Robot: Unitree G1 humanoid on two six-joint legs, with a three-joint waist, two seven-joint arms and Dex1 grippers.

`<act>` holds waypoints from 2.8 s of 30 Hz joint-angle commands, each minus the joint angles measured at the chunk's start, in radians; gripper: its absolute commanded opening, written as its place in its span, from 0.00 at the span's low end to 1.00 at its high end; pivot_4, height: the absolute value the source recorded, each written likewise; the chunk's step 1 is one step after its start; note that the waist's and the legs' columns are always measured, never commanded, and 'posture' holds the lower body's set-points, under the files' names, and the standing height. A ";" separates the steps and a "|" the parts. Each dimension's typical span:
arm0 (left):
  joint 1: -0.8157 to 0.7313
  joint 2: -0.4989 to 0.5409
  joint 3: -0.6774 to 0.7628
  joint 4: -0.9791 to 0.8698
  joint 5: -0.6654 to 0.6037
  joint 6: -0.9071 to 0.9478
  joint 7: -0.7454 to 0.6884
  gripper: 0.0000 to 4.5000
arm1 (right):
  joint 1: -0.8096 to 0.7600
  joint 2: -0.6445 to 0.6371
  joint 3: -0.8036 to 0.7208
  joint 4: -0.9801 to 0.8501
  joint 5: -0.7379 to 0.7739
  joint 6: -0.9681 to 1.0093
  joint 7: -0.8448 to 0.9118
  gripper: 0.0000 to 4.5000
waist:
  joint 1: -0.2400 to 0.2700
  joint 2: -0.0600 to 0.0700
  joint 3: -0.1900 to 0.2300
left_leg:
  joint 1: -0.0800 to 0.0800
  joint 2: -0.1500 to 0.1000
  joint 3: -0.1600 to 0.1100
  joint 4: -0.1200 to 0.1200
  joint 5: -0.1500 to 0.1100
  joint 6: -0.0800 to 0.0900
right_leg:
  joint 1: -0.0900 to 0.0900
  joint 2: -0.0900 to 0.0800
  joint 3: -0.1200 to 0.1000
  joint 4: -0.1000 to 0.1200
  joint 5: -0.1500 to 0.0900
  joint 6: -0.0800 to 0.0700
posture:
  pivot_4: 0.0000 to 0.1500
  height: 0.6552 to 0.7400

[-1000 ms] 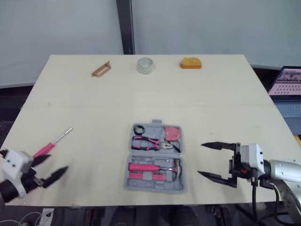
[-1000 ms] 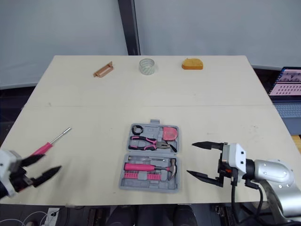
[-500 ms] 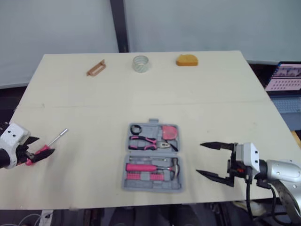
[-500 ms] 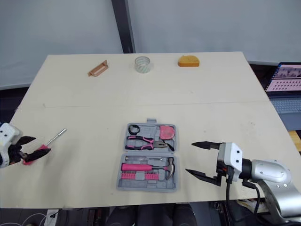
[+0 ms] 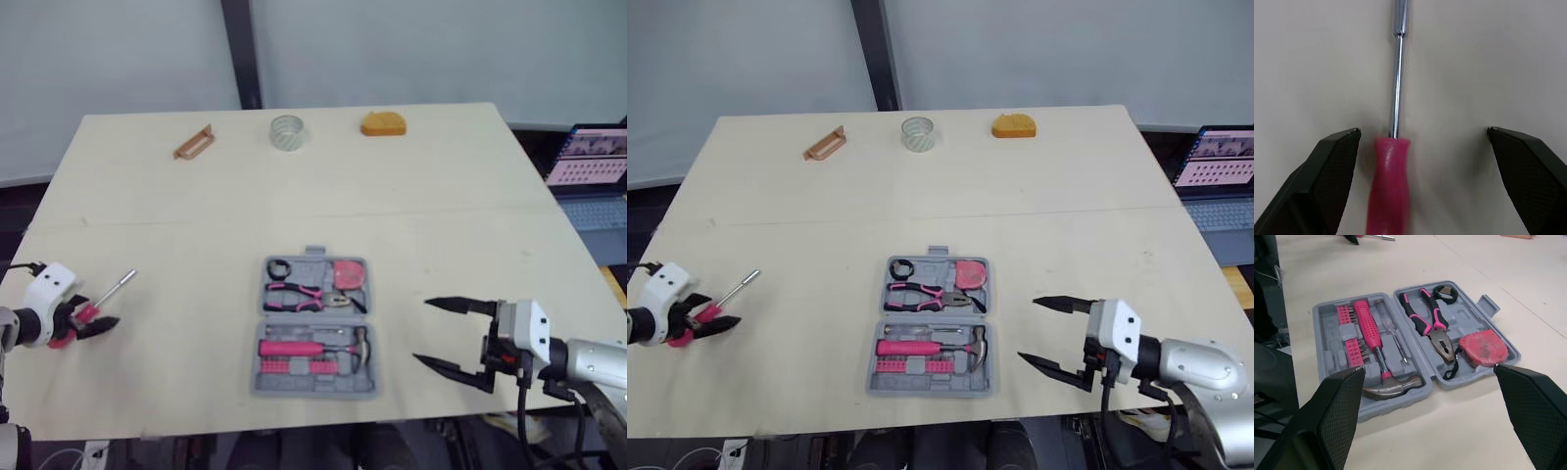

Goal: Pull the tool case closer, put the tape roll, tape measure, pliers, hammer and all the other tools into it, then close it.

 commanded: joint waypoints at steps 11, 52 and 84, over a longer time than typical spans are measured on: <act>0.057 -0.006 0.022 0.101 -0.010 -0.107 -0.013 0.99 | 0.014 -0.016 -0.052 -0.044 0.014 0.012 -0.003 1.00 | -0.012 0.001 0.000 | 0.002 0.000 0.001 0.000 0.000 0.000 | 0.000 0.000 0.000 0.001 0.000 0.000 | 1.00 1.00; 0.204 -0.051 0.058 -0.412 -0.156 -0.069 -0.186 0.13 | -0.042 -0.026 -0.013 0.029 -0.007 -0.020 0.051 1.00 | -0.003 -0.001 -0.001 | 0.009 0.002 0.008 0.000 -0.002 0.001 | 0.003 -0.001 0.001 0.003 0.001 -0.002 | 1.00 1.00; 0.208 -0.028 -0.259 -1.659 -0.323 0.731 -0.120 0.13 | -0.013 -0.045 0.055 0.052 0.002 -0.095 0.159 1.00 | -0.012 -0.002 -0.001 | 0.008 0.003 0.009 0.001 -0.004 0.003 | 0.004 -0.001 0.002 -0.001 0.001 -0.003 | 1.00 1.00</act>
